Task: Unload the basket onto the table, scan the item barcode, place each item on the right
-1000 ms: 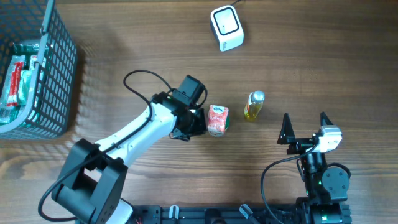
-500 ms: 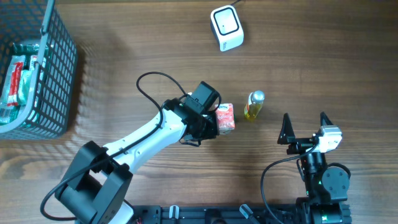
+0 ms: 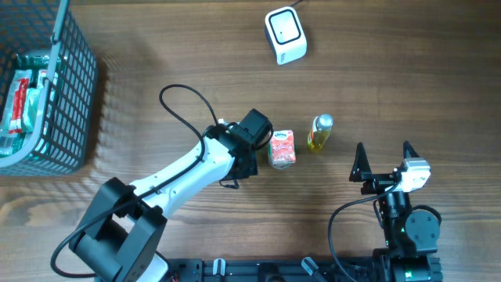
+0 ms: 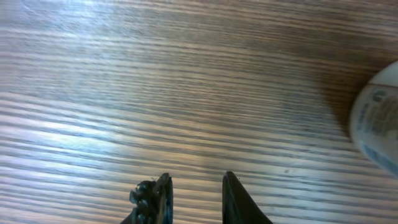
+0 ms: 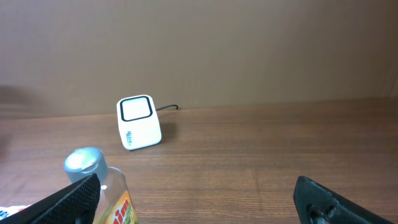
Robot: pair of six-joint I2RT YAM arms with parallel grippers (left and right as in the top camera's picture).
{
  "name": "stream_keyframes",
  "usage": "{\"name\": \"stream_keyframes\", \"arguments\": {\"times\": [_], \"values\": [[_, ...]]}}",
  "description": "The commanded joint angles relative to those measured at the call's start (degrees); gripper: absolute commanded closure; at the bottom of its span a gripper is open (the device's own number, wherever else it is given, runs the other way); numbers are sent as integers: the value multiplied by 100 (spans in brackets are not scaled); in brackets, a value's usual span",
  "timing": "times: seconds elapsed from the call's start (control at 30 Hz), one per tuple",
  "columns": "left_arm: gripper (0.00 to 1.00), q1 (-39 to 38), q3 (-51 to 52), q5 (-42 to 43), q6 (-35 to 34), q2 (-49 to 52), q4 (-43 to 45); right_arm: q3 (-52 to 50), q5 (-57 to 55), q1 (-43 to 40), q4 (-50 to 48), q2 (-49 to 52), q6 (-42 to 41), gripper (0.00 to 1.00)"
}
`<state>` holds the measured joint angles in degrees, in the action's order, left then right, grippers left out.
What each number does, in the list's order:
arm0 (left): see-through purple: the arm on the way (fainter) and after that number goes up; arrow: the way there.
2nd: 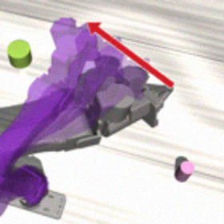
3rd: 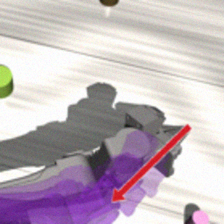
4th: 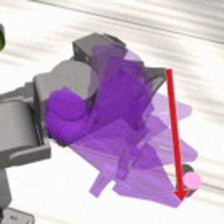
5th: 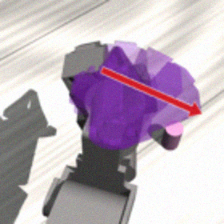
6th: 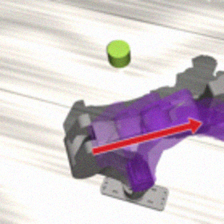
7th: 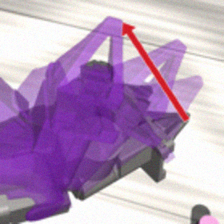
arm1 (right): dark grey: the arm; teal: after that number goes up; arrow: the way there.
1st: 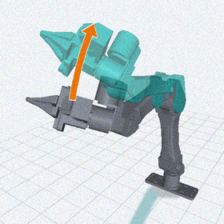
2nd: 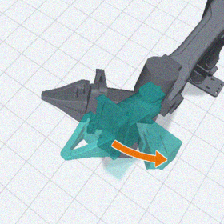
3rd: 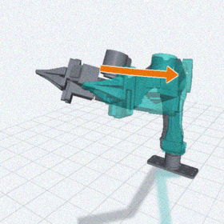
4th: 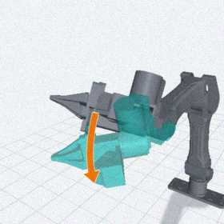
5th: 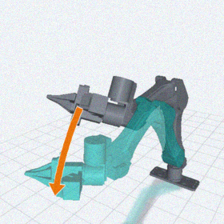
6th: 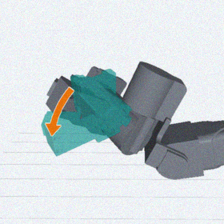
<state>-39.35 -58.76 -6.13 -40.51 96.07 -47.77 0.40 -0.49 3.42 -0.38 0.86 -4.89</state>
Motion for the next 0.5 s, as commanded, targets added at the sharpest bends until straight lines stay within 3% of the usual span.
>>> {"name": "stream_keyframes", "arguments": {"times": [0.0, 0.3, 0.37, 0.4, 0.47], "values": [[80, 160, -358, -341, 433, -254, -306, -11, -76, -33, -13, -7, 2, 0], [76, 848, -2245, -643, 1486, -953, -1384, -11, -76, -33, -13, -7, 0, 0], [72, 935, -2616, -782, 1491, -1110, -1403, -11, -76, -33, -15, -7, 0, 0], [65, 984, -2859, -883, 1611, -1217, -1401, -11, -76, -33, -15, -7, 0, 0], [60, 1115, -3445, -1058, 2487, -1440, -1320, -11, -76, -33, -13, -7, 0, 0]]}}
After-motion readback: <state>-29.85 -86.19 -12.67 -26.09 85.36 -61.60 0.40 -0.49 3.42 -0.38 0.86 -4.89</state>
